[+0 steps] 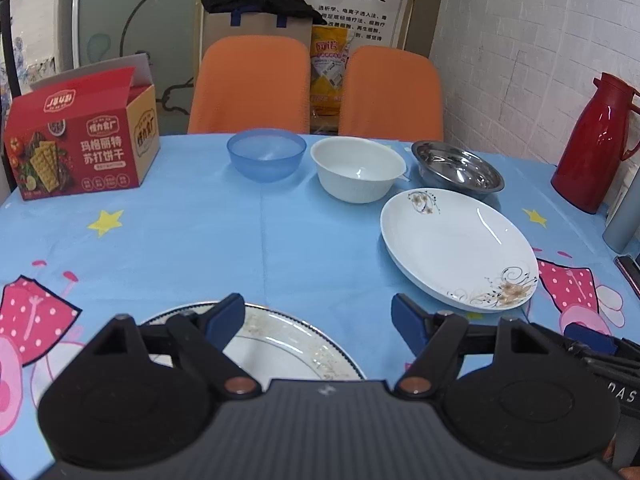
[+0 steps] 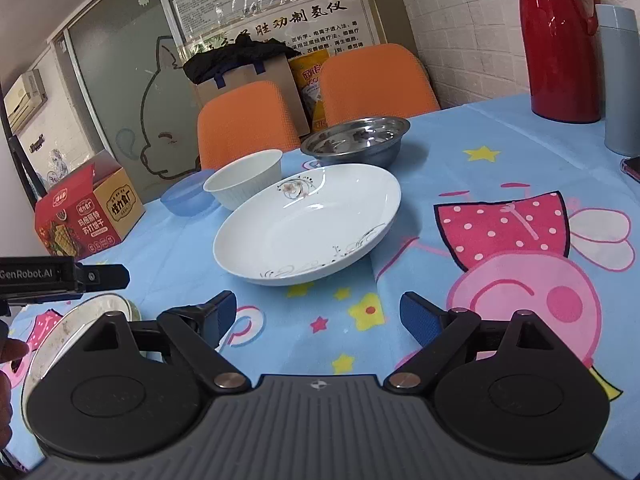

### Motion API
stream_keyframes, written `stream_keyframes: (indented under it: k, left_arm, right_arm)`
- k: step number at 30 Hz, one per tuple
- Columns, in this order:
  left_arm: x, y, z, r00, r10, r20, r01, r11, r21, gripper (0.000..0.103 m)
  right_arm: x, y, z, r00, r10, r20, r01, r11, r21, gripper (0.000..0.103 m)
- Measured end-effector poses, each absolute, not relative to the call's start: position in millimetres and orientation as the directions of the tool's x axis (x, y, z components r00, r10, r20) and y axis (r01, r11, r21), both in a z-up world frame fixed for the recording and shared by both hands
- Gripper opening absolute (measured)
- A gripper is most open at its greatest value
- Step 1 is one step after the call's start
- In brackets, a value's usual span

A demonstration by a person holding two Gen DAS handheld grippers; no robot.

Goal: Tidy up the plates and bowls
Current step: 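Move the right tool to the white floral plate and grip its rim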

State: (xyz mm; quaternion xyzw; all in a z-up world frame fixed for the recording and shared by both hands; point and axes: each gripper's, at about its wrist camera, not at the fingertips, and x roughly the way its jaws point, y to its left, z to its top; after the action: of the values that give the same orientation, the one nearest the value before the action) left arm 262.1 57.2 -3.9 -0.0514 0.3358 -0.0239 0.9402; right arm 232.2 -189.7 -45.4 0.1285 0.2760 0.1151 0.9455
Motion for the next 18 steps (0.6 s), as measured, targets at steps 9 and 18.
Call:
stream_keyframes:
  k: [9,18]
  left_arm:
    - [287.5,41.3,-5.8,0.754,-0.073,-0.653,0.007,0.995,-0.104,0.074]
    - [354.8,39.6,-4.7,0.718,-0.159,-0.678,-0.009,0.971,-0.237,0.074]
  right_arm:
    - [328.3,-211.1,-16.5,0.882,0.267,-0.388,-0.165,0.947,0.276,0.103]
    - [368.2,-221.7,-46.4,0.830,0.299,-0.471,-0.144,0.931,0.336,0.103]
